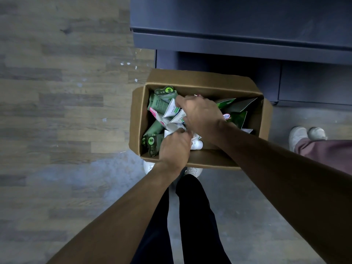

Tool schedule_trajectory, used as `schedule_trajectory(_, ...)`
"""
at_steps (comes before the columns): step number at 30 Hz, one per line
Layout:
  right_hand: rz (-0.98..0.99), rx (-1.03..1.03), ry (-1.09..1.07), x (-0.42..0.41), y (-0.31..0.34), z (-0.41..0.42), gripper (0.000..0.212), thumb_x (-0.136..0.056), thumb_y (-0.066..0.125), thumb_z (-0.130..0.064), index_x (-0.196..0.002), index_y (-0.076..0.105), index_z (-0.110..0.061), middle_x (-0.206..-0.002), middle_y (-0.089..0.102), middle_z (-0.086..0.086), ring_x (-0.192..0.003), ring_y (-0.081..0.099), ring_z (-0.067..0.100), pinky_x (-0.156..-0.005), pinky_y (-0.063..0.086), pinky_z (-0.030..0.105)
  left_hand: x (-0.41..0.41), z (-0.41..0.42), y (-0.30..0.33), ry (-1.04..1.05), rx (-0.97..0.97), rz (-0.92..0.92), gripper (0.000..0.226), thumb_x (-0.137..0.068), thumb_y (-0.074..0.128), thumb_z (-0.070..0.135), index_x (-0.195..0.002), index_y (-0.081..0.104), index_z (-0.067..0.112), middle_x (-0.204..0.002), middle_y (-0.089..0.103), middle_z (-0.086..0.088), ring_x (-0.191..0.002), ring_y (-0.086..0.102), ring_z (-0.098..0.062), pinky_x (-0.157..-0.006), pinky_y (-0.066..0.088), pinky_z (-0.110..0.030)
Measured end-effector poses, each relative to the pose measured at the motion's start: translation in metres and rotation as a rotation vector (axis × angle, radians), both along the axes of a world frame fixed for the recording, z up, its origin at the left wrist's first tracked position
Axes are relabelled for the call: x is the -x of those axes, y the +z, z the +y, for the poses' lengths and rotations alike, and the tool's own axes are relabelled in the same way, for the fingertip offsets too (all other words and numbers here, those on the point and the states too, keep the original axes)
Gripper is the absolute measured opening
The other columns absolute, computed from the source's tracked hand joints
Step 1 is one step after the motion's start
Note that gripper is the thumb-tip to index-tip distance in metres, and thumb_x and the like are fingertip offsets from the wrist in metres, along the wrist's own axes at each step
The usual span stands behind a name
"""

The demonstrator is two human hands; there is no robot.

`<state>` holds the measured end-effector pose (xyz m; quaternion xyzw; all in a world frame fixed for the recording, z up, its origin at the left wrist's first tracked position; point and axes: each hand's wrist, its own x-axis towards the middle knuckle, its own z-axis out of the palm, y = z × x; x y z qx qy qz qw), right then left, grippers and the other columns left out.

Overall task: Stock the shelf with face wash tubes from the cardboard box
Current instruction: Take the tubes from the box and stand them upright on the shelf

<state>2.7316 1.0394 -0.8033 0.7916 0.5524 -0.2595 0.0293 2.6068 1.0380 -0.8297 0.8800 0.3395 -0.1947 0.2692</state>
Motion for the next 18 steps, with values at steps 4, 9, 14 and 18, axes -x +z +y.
schedule_trajectory(4, -0.044, 0.056, 0.067, -0.004, -0.003, 0.001, 0.034, -0.088, 0.052, -0.003, -0.117, 0.057, -0.018, -0.111, 0.062, 0.004, -0.103, 0.061, 0.029, -0.071, 0.035, 0.029, -0.002, 0.001, 0.001, 0.005, 0.0, -0.043, 0.013, -0.094, 0.056, 0.022, -0.105, 0.059, 0.015, -0.102, 0.064, -0.009, -0.092, 0.065, -0.034, -0.07, 0.048, -0.038)
schedule_trajectory(9, -0.059, 0.095, 0.065, -0.006, -0.004, 0.001, 0.027, -0.091, 0.054, -0.009, -0.116, 0.059, -0.016, -0.106, 0.065, 0.009, -0.098, 0.062, 0.033, -0.072, 0.04, 0.031, -0.002, 0.003, 0.013, -0.029, -0.028, -0.078, 0.019, -0.095, 0.055, 0.026, -0.108, 0.064, 0.015, -0.102, 0.065, -0.009, -0.093, 0.064, -0.034, -0.07, 0.044, -0.036)
schedule_trajectory(14, -0.041, -0.003, -0.005, -0.012, 0.015, -0.013, 0.02, -0.09, 0.058, -0.017, -0.107, 0.061, -0.026, -0.097, 0.068, 0.002, -0.09, 0.066, 0.03, -0.074, 0.048, 0.035, 0.007, 0.006, 0.033, -0.04, -0.06, -0.083, 0.009, -0.09, 0.061, 0.016, -0.096, 0.067, 0.015, -0.091, 0.066, -0.007, -0.085, 0.066, -0.034, -0.065, 0.043, -0.036)
schedule_trajectory(18, 0.008, -0.044, -0.075, -0.019, 0.053, -0.02, 0.013, -0.093, 0.058, -0.028, -0.105, 0.063, -0.022, -0.094, 0.068, 0.003, -0.091, 0.062, 0.029, -0.075, 0.041, 0.033, 0.01, 0.013, 0.058, -0.088, -0.075, -0.038, 0.008, -0.089, 0.063, 0.016, -0.097, 0.064, 0.017, -0.095, 0.065, -0.005, -0.089, 0.065, -0.032, -0.067, 0.042, -0.035)
